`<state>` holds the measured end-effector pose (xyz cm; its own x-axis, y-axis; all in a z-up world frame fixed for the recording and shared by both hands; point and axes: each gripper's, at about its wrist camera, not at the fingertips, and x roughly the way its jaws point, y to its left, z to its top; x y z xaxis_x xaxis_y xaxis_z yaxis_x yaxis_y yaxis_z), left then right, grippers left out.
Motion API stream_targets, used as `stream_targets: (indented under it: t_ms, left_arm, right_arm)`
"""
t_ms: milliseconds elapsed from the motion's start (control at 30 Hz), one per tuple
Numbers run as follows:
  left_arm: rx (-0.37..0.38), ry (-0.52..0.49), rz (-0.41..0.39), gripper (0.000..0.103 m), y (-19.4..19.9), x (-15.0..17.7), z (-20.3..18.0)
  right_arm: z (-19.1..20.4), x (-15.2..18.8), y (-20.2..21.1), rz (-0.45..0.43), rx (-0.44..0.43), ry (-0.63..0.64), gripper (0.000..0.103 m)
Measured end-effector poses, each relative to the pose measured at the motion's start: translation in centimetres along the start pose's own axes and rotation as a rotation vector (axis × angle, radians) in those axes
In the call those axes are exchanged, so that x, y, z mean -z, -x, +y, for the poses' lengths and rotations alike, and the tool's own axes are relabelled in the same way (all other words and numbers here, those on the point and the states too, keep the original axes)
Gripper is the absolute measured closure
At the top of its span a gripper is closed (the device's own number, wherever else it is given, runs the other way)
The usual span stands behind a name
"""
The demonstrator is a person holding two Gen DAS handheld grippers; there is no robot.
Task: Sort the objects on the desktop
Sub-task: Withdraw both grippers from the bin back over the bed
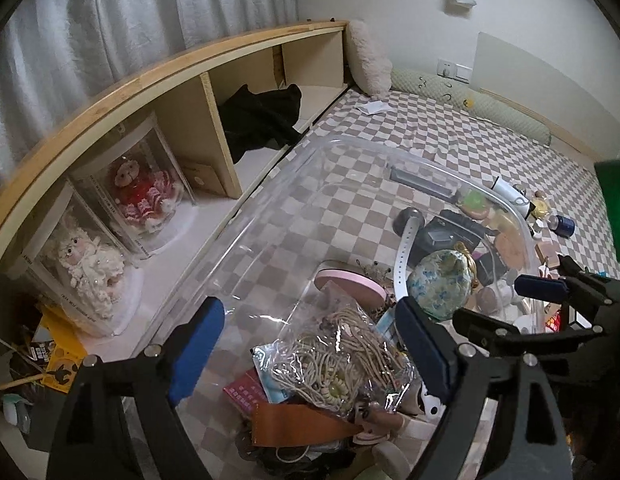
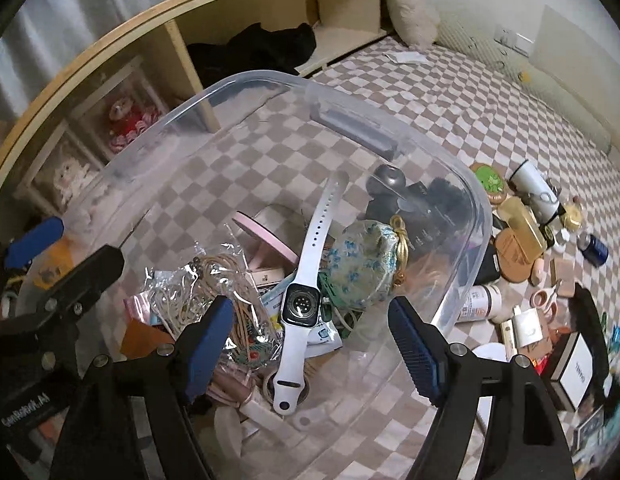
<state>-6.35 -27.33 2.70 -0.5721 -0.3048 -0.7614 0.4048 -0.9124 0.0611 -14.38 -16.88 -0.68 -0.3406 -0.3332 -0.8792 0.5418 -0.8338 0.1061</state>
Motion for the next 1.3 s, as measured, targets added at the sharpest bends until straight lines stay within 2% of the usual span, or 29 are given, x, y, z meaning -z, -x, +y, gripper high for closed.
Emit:
stream_targets:
  t_ms: [100, 167, 200, 333, 500, 667, 933, 1167, 1300]
  left_arm:
    - [-0.015, 0.013, -0.011, 0.006, 0.4, 0.1, 0.4]
    - [-0.014, 0.02, -0.016, 0.005, 0.6, 0.1, 0.7]
    - [-0.011, 0.023, -0.015, 0.005, 0.7, 0.1, 0.8]
    - [-0.005, 0.017, -0.003, 0.0, 0.7, 0.3, 0.9]
    - [0.019, 0.014, 0.023, 0.0, 0.4, 0.8, 0.8]
    - [0.001, 0.008, 0.014, 0.0, 1.1, 0.9, 0.5]
    - [0.022, 0.046, -0.06, 0.0, 4.3, 0.7, 0.4]
    - [0.061, -0.04, -0.137, 0.0, 8.2, 1.2, -3.5]
    - [0.135, -0.072, -0.204, 0.0, 11.1, 1.7, -5.8]
  right_arm:
    - [0.4, 0.0, 0.2, -0.006, 0.012, 0.024, 0.021]
    - [0.8, 0.0, 0.4, -0.013, 0.021, 0.045, 0.002]
    - [1.0, 0.1, 0.6, -0.02, 0.023, 0.055, 0.0]
    - [1.6, 0.2, 1.1, -0.033, 0.04, 0.088, 0.0]
    - [2.0, 0.6, 1.6, -0.036, 0.064, 0.123, 0.0]
    - [2.3, 1.0, 2.2, -0.039, 0.088, 0.158, 0.0]
    - [1.3, 2.9, 4.8, -0.082, 0.113, 0.229, 0.0]
    - [-2.2, 5.2, 8.9, -0.154, 0.101, 0.194, 0.0]
    - [-4.7, 6.9, 11.5, -0.207, 0.098, 0.153, 0.0]
